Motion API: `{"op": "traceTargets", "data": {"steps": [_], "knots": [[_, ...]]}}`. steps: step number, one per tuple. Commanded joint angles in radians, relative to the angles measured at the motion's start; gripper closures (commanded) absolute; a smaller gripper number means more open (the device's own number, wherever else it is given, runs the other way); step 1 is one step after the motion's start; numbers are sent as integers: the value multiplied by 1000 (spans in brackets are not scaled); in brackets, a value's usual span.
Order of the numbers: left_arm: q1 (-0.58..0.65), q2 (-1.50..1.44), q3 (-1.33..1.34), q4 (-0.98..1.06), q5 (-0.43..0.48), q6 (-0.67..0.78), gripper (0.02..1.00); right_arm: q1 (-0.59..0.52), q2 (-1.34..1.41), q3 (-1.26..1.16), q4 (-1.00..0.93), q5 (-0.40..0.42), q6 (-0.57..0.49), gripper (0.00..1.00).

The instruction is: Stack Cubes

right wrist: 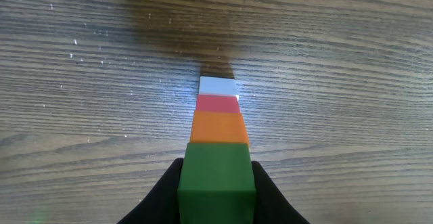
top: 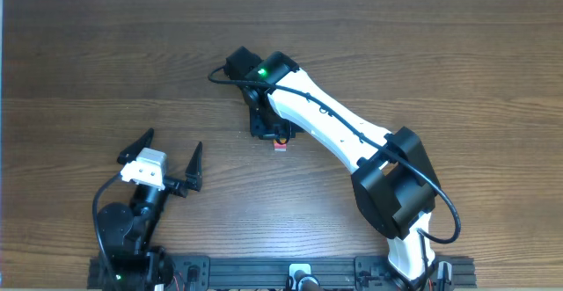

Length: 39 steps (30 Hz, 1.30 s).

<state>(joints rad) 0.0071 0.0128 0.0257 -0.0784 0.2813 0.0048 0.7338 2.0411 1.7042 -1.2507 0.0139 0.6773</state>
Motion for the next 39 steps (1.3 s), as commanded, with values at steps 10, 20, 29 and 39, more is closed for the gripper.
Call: {"op": "traceTargets", "data": {"steps": [10,20,29,39], "knots": [[-5,-9,-7,3,6,17,18,-7,-27,-6,2,-6,-1,759],[-5,-9,-7,3,6,17,18,-7,-27,-6,2,-6,-1,715],[-5,-9,-7,3,6,17,18,-7,-27,-6,2,-18,-1,689],[-5,-9,-7,3,6,17,18,-7,-27,-6,2,-17,-1,614]]}}
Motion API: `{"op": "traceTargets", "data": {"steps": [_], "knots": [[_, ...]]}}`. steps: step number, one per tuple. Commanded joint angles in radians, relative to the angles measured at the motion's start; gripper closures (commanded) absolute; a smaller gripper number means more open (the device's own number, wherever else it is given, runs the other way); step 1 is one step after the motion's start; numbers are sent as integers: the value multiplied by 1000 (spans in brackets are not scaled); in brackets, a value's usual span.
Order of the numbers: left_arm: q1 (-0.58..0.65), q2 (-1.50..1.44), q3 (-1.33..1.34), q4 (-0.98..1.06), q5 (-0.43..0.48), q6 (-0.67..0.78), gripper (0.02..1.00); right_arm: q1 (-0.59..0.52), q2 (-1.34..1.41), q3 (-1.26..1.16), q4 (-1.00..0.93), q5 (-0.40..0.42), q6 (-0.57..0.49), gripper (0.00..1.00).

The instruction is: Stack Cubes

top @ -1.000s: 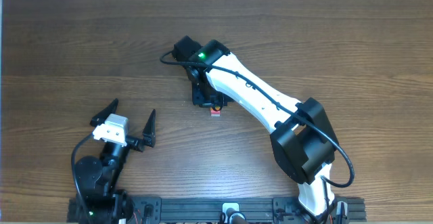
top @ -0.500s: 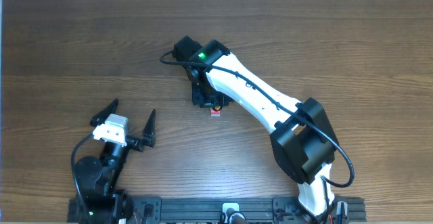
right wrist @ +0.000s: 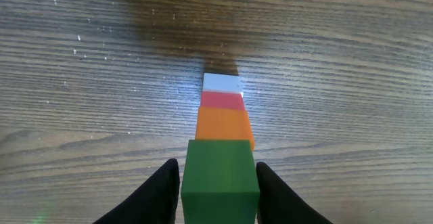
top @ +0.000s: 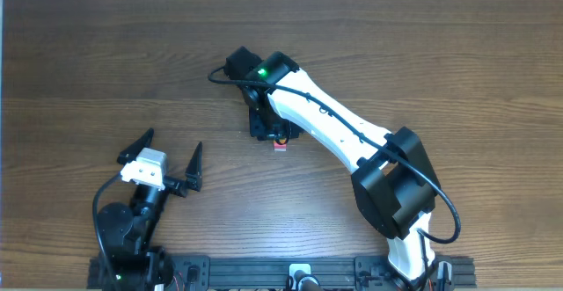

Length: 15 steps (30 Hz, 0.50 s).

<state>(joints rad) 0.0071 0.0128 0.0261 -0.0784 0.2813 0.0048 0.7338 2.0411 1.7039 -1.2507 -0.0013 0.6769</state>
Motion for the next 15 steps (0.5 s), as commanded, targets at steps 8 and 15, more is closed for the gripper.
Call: {"op": "traceTargets", "data": {"steps": [8,15], "knots": [[-5,-9,-8,3,6,17,20,-7,-27,-6,3,0,-1,272],[-5,-9,-8,3,6,17,18,-9,-27,12,-2,17,-3,9]]}}
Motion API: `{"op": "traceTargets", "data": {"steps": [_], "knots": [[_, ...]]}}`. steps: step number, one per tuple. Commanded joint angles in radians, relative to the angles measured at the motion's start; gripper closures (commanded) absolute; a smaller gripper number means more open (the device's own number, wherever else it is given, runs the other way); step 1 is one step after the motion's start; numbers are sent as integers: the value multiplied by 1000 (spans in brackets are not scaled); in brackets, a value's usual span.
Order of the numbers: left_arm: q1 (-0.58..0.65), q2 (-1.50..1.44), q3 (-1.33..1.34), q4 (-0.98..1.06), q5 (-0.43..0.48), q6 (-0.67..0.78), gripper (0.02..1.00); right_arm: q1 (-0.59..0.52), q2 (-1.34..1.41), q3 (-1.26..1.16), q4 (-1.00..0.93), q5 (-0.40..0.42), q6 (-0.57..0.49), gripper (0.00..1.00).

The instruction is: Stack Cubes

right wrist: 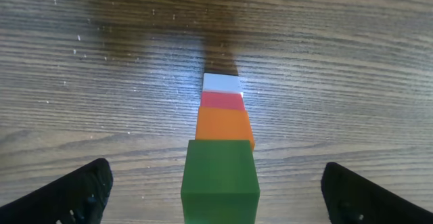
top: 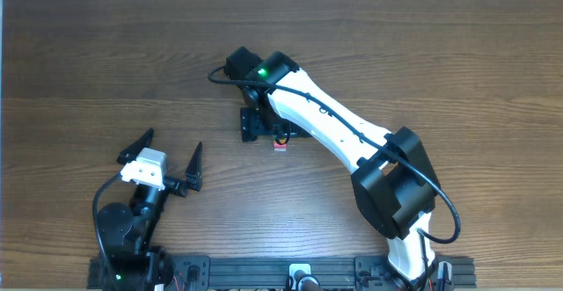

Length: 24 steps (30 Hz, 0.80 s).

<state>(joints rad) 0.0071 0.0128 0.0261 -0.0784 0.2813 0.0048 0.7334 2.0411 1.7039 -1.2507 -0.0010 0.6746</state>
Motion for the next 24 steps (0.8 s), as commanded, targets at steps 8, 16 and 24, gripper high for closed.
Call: {"op": "traceTargets", "data": {"steps": [8,16,24], "knots": [[-5,-9,-8,3,6,17,18,-82,-26,180,-25,24,-84,9],[-5,-9,-8,4,6,17,18,-155,106,408,-116,20,-156,7],[-5,-9,-8,3,6,18,20,-158,274,459,-131,16,-153,9]]}}
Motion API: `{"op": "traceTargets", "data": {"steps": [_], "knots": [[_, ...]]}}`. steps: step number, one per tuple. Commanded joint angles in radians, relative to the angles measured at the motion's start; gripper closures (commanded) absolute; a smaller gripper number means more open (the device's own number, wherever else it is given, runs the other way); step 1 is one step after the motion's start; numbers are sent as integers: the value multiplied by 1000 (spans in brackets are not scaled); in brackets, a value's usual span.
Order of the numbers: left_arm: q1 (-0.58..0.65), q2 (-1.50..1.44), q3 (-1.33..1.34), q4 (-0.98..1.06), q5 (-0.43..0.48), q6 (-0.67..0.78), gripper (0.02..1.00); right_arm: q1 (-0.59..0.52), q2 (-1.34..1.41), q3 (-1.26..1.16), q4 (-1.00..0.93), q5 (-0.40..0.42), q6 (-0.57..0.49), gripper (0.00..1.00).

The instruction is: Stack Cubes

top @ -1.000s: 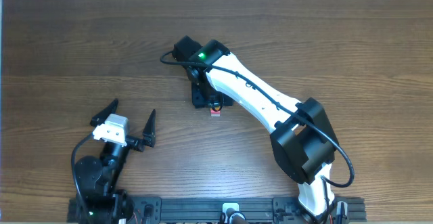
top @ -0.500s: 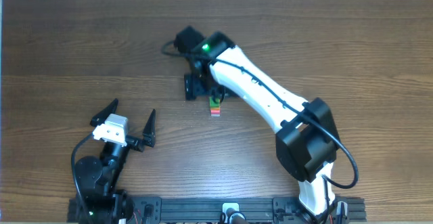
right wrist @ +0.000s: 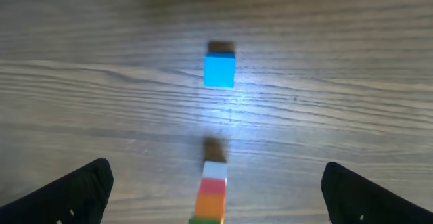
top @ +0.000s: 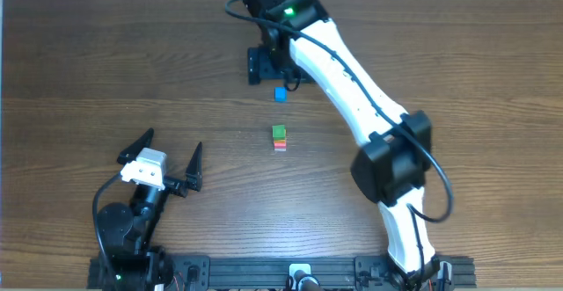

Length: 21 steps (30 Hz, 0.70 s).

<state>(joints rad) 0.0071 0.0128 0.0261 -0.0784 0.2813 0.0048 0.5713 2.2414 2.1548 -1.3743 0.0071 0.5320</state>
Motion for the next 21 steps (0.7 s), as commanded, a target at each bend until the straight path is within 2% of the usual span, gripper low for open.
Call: {"op": "traceTargets", "data": {"steps": [1,21], "knots": [[-5,-9,-8,3,6,17,18,4,84,8,-9,8,-8,9],[-5,-9,-8,3,6,17,18,-23,225,2,100,-21,-36,7]]}}
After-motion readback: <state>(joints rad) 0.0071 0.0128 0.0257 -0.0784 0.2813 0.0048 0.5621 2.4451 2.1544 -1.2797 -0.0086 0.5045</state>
